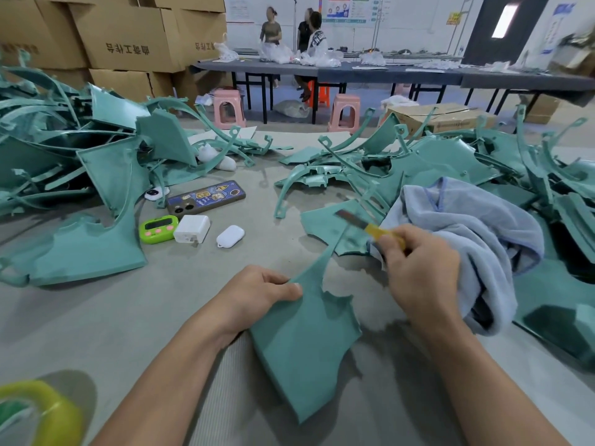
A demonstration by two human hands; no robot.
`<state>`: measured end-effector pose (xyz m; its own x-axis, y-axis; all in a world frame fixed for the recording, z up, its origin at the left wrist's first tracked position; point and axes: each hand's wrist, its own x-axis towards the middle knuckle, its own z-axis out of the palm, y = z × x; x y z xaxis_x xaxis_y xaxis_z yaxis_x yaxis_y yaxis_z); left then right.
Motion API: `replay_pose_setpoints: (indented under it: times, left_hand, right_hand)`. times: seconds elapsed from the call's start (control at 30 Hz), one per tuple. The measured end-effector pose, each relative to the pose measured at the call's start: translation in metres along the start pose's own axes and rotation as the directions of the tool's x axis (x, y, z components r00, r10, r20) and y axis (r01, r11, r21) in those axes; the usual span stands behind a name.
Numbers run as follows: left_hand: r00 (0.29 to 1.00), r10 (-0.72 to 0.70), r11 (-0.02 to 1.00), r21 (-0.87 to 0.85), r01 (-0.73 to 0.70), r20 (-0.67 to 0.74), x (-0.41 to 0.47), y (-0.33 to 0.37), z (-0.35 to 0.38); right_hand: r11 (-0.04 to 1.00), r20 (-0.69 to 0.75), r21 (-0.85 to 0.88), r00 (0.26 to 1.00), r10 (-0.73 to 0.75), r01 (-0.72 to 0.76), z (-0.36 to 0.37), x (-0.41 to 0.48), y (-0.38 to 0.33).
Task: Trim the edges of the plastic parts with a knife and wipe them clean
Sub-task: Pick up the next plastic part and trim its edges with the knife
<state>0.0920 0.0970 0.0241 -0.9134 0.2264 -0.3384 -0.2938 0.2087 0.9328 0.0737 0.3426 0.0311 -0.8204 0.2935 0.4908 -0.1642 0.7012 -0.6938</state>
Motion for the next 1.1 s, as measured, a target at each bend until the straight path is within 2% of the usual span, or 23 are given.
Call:
replay_pose_setpoints:
  times: [0.03,0.07,0.13,0.2,0.23,0.3,0.37,0.4,0.47,0.53,0.57,0.6,0.63,0.67,0.73,0.77,0.8,0.87,0.93,1.0,1.1]
  left_hand:
    - [1.0,-0.005,1.0,0.005,0.005,0.0,0.0,0.0,0.0]
    - [1.0,-0.008,1.0,0.011,0.008,0.0,0.0,0.001,0.0]
    - [1.0,-0.011,1.0,0.027,0.011,-0.001,-0.001,0.002,0.0]
    - [1.0,-0.021,0.999,0.036,0.021,0.009,-0.004,0.003,0.0]
    - [1.0,-0.024,0.999,0.038,0.023,0.016,-0.005,0.004,0.0]
    - [0.999,-0.03,0.998,0.046,0.03,0.016,-0.007,0.004,0.0]
    - [1.0,-0.025,0.998,0.058,0.025,0.004,-0.007,0.004,0.0]
    - [1.0,-0.022,0.998,0.065,0.022,0.001,-0.006,0.004,-0.001]
    - [1.0,-0.015,0.997,0.074,0.015,-0.008,-0.005,0.004,0.0]
    - [0.999,0.012,0.996,0.09,-0.009,-0.029,-0.006,0.004,0.001]
    - [0.998,0.029,0.994,0.103,-0.023,-0.05,-0.006,0.003,0.001]
    - [0.997,0.048,0.993,0.108,-0.04,-0.068,-0.006,0.002,0.001]
    - [0.995,0.068,0.994,0.091,-0.061,-0.074,-0.007,0.003,0.002]
    - [0.993,0.089,0.995,0.043,-0.086,-0.074,-0.008,0.005,0.002]
    - [0.985,0.131,0.984,-0.106,-0.143,-0.113,-0.008,0.007,0.001]
    - [0.979,0.139,0.967,-0.195,-0.167,-0.148,-0.008,0.008,-0.001]
    - [0.977,0.133,0.937,-0.301,-0.18,-0.17,-0.007,0.009,-0.004]
    - [0.985,0.123,0.804,-0.57,-0.17,-0.12,-0.007,0.012,-0.008]
    - [0.986,0.159,0.698,-0.701,-0.147,-0.048,-0.01,0.015,-0.006]
    - [0.989,0.137,0.746,-0.651,-0.137,-0.051,-0.01,0.013,-0.001]
    - [0.97,0.077,0.834,-0.517,-0.19,-0.232,-0.006,0.01,0.012]
  right_hand:
    - [1.0,-0.077,0.018,0.997,0.011,-0.01,-0.002,0.001,0.001]
    - [0.997,-0.089,0.069,0.996,-0.012,0.018,-0.005,0.0,0.001]
    - [0.978,0.059,0.165,0.989,-0.137,0.126,-0.005,-0.006,-0.003]
    - [0.973,0.193,0.111,0.956,-0.223,0.204,-0.002,-0.011,-0.004]
    - [0.979,0.163,0.044,0.966,-0.202,0.198,0.0,-0.009,-0.002]
    - [0.996,-0.034,-0.04,0.997,-0.075,0.074,-0.003,-0.001,-0.001]
    - [0.999,-0.189,-0.047,0.982,-0.02,0.012,-0.008,0.001,0.0]
    - [0.999,-0.192,-0.02,0.981,-0.031,0.027,-0.008,-0.002,-0.001]
    - [0.99,-0.072,0.14,0.997,-0.017,0.027,-0.003,-0.007,-0.003]
    - [0.9,0.168,0.409,0.982,0.091,-0.153,0.004,-0.009,-0.008]
    - [0.807,0.337,0.51,0.932,0.133,-0.299,0.007,-0.01,-0.013]
    - [0.717,0.501,0.54,0.853,0.146,-0.44,0.009,-0.012,-0.017]
    - [0.675,0.629,0.508,0.766,0.136,-0.536,0.01,-0.014,-0.019]
    - [0.674,0.711,0.456,0.693,0.117,-0.581,0.011,-0.016,-0.02]
    - [0.704,0.789,0.392,0.61,0.073,-0.592,0.011,-0.021,-0.019]
    - [0.712,0.8,0.385,0.597,0.059,-0.587,0.01,-0.022,-0.019]
    - [0.711,0.791,0.393,0.608,0.062,-0.584,0.01,-0.022,-0.02]
    - [0.649,0.702,0.461,0.696,0.15,-0.605,0.014,-0.021,-0.021]
    - [0.557,0.61,0.547,0.753,0.246,-0.625,0.018,-0.022,-0.021]
    - [0.527,0.63,0.57,0.747,0.211,-0.63,0.022,-0.025,-0.025]
    - [0.486,0.65,0.601,0.742,0.165,-0.635,0.027,-0.03,-0.028]
